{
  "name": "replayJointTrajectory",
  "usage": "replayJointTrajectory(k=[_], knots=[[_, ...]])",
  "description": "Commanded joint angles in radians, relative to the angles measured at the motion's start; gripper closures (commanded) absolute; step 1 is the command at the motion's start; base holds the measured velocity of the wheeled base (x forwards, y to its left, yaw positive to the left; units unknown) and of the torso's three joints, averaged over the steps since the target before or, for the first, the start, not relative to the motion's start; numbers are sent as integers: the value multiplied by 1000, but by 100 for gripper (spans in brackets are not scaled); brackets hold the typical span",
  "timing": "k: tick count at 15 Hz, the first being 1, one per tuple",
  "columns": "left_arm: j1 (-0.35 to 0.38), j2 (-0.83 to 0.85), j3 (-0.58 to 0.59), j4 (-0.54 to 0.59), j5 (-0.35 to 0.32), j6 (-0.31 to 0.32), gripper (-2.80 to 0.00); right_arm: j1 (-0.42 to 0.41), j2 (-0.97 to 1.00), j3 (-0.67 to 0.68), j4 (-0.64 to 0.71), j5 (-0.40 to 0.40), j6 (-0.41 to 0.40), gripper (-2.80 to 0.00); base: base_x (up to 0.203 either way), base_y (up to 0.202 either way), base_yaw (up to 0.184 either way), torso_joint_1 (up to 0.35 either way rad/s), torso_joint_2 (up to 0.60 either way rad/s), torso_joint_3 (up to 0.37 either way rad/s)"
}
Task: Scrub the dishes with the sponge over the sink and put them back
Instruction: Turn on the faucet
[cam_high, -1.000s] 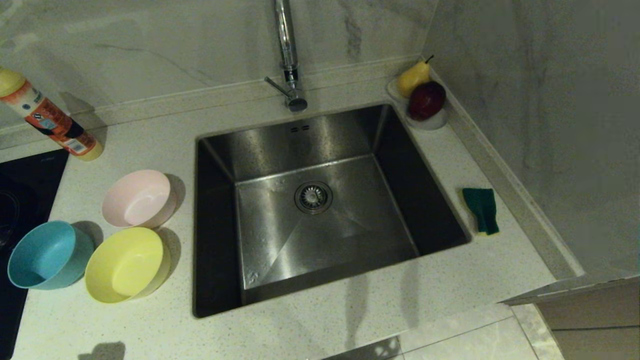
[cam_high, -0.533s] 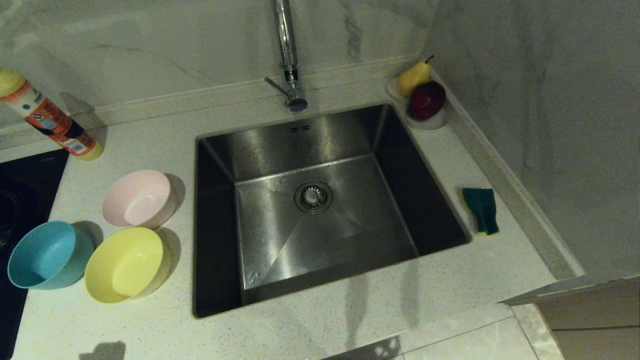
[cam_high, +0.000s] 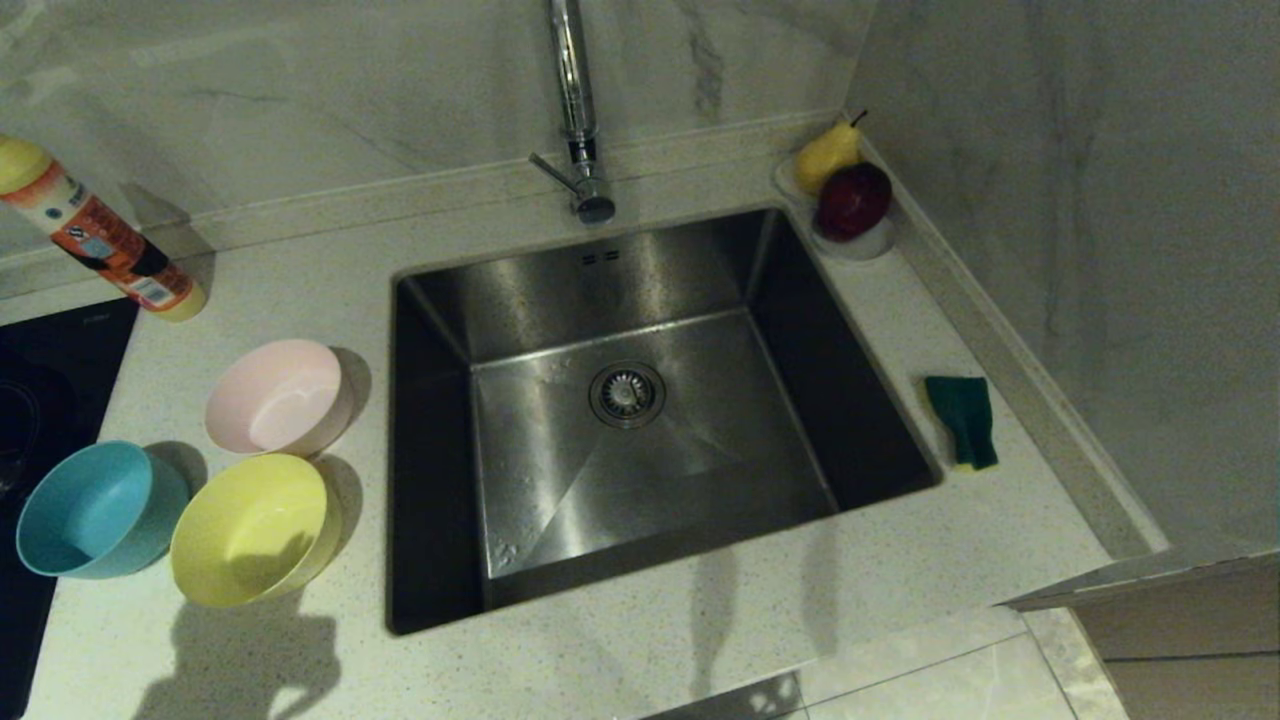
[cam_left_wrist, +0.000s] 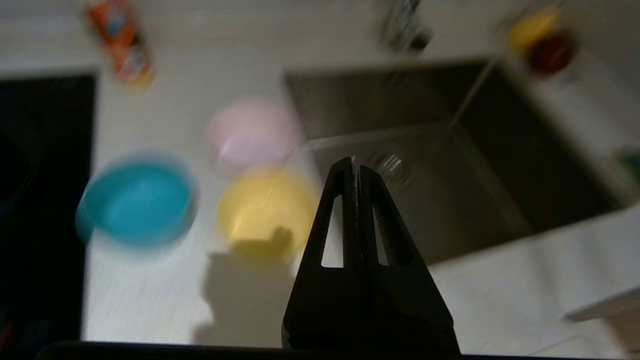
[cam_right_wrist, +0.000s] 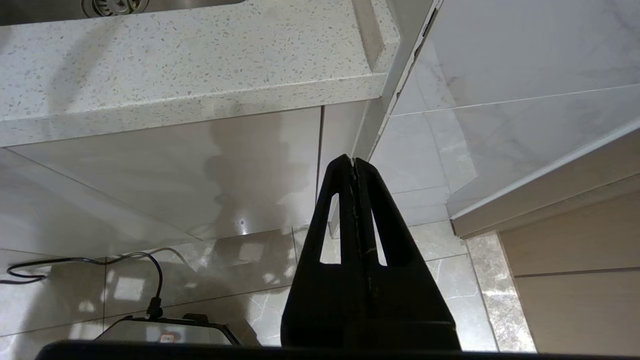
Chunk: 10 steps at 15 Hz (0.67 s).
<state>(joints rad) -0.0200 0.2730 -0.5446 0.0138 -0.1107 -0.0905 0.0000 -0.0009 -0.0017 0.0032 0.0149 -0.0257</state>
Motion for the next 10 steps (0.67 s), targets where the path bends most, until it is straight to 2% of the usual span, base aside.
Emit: replayJointTrajectory(k=[1,3,5,7,10], knots=[[-1,371,-209,4,-23,-45,0,0,1,0,0,0,0,0,0,0,0,0,0,0],[-1,606,-379,1,-39,-130,0,0,1,0,0,0,0,0,0,0,0,0,0,0],[-2,833,-579,-4,-49,-247,0,0,-1,0,0,0,0,0,0,0,0,0,0,0],[-6,1036,-772,-14,-57,-391,0,0,1,0,0,0,0,0,0,0,0,0,0,0],[-14,1247,-919,-101,-64,-579,0,0,1,0,0,0,0,0,0,0,0,0,0,0]])
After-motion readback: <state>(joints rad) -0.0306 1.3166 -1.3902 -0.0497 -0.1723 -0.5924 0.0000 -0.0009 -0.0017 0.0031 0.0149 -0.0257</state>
